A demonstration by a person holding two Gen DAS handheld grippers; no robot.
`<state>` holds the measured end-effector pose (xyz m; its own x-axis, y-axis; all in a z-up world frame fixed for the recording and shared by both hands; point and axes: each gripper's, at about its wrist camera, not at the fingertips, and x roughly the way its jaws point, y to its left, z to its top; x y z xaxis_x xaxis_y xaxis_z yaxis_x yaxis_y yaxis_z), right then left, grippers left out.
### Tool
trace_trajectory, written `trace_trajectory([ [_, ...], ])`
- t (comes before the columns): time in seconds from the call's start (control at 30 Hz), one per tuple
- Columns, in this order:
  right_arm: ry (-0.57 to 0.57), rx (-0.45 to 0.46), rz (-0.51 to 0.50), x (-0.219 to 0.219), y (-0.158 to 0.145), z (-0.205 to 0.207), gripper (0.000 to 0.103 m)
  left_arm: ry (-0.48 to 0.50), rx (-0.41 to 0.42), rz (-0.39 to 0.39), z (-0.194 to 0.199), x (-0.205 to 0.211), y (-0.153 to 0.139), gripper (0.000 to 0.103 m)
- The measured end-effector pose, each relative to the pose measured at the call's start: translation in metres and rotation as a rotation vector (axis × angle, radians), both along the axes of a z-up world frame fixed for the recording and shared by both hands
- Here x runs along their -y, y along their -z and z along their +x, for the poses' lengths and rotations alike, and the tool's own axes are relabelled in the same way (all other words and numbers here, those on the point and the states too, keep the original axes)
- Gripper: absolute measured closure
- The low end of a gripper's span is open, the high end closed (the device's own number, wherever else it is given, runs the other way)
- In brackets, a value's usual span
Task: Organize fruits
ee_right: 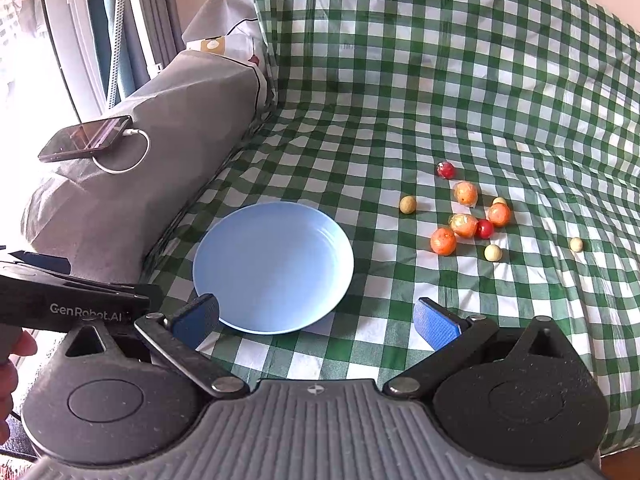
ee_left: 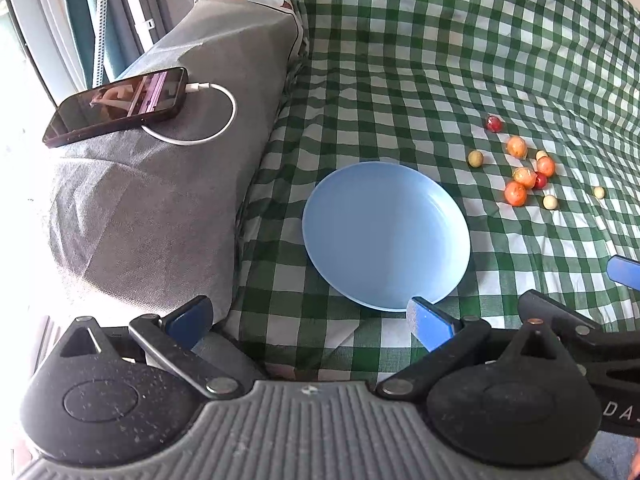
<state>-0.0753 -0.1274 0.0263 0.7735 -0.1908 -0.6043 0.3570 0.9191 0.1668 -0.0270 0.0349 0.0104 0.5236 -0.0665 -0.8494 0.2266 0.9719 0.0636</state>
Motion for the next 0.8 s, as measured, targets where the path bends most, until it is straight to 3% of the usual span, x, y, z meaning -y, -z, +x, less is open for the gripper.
trace_trajectory([
  [0.8, 0.002, -0.018, 0.03, 0.004, 0.008, 0.011, 0.001, -0.001, -0.047, 0.071, 0.014, 0.007, 0.014, 0.0],
])
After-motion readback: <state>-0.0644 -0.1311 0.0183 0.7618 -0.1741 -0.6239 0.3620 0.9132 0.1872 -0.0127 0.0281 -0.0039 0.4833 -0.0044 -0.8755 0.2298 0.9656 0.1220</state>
